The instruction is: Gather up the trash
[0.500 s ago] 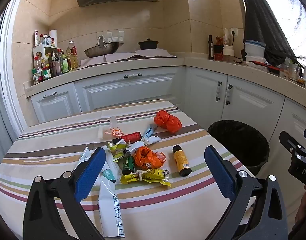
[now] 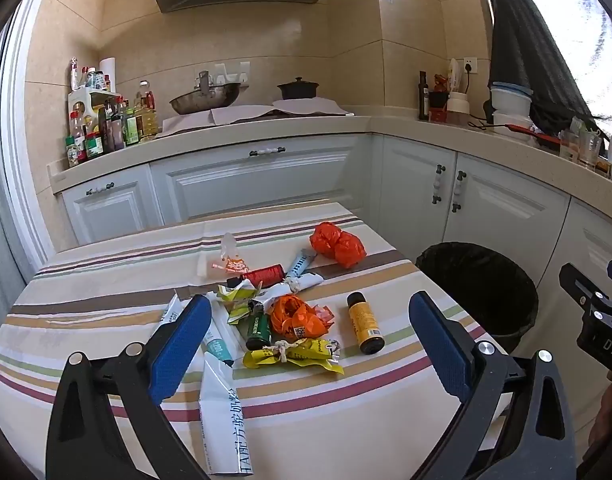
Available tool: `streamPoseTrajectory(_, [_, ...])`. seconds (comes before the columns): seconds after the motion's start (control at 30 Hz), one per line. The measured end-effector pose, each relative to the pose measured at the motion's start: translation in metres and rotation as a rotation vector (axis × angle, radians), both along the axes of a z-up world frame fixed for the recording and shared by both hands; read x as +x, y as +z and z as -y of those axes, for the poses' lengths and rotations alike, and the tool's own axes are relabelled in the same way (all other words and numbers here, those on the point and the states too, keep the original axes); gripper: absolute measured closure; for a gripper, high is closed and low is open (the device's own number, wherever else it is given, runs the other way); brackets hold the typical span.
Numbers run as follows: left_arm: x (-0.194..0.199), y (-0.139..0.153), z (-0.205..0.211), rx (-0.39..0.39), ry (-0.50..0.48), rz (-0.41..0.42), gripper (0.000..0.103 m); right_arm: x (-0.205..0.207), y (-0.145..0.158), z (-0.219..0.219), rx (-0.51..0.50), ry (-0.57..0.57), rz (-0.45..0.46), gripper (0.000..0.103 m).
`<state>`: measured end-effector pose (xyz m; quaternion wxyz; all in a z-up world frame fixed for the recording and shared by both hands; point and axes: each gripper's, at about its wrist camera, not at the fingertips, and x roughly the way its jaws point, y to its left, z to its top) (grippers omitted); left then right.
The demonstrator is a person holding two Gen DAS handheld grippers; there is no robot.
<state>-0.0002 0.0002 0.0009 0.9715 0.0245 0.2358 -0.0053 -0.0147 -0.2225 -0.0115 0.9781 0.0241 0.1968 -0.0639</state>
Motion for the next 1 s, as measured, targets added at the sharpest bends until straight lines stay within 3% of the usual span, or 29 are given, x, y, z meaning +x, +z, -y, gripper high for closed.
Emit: streamPoseTrajectory(1.0, [0.0018,-0.0051,-0.0003,-0.005,-0.004,-0.010,0.007,0.0015,-0.0008,-0.0001,0.002,-0.001,-0.001,0.004])
